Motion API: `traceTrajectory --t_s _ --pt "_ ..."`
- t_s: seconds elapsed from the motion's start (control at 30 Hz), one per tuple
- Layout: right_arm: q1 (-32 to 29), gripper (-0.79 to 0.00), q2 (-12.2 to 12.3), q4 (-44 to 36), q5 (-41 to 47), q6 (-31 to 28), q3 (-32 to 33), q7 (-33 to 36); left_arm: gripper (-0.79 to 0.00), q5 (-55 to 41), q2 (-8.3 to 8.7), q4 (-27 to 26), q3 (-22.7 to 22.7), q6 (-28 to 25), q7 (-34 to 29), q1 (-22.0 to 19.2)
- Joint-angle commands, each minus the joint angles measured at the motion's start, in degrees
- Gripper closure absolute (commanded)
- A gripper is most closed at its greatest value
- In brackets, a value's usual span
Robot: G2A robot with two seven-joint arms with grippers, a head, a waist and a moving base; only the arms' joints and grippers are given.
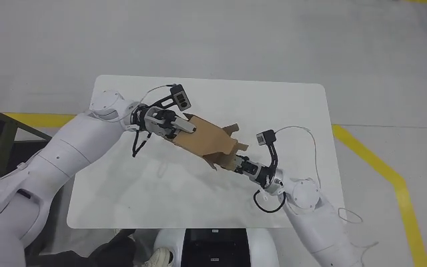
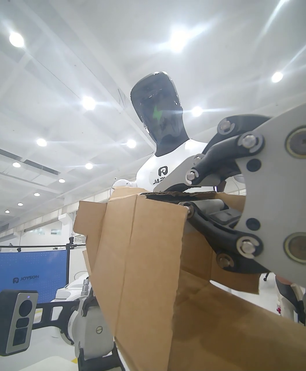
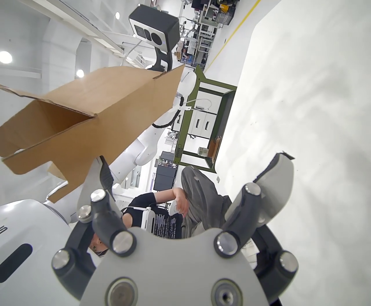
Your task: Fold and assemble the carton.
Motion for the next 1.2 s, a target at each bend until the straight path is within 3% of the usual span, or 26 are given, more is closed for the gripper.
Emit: traceTrajectory --t_s 0.0,0.6,1.17 --pt "0.0 -0.785 0.0 0.0 0.0 0.0 0.0 0.0 0.000 0.0 0.00 0.0 0.0 0.0 0.0 0.0" --pt "0.2 -0.785 0.1 -2.0 2.8 -2.4 -1.0 -1.7 0.000 0.0 0.00 0.0 0.0 0.0 0.0 0.0" --pt "1.3 -0.785 0.2 -2.9 -0.1 -0.1 -3.2 -3.2 0.000 0.0 0.00 0.0 0.0 0.0 0.0 0.0"
